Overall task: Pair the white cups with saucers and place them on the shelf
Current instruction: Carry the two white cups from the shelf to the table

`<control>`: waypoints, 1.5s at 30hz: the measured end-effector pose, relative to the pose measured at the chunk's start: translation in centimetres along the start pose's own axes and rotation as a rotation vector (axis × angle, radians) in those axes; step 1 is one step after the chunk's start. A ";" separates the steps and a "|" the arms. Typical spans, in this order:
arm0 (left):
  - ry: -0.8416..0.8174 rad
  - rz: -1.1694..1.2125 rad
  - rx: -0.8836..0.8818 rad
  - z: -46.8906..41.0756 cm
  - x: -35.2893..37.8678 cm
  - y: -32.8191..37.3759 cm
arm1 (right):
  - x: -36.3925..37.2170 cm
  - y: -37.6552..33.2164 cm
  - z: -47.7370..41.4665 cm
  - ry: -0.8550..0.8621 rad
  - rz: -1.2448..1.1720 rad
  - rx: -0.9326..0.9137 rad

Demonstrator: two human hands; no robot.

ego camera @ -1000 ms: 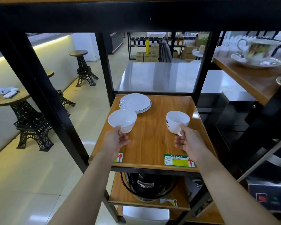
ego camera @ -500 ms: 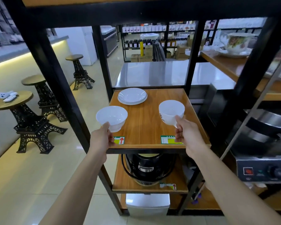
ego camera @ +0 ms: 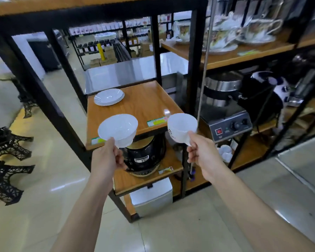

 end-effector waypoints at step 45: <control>-1.335 -0.446 -0.298 67.1 74.9 -22.4 | -85.7 13.7 40.3 1.330 -0.457 0.197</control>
Point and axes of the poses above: each hand's wrist, its own z-axis away from the middle knuckle, its own x-axis out of the palm, y = z × x, the point moved 10 cm from there along -z, towards the middle knuckle
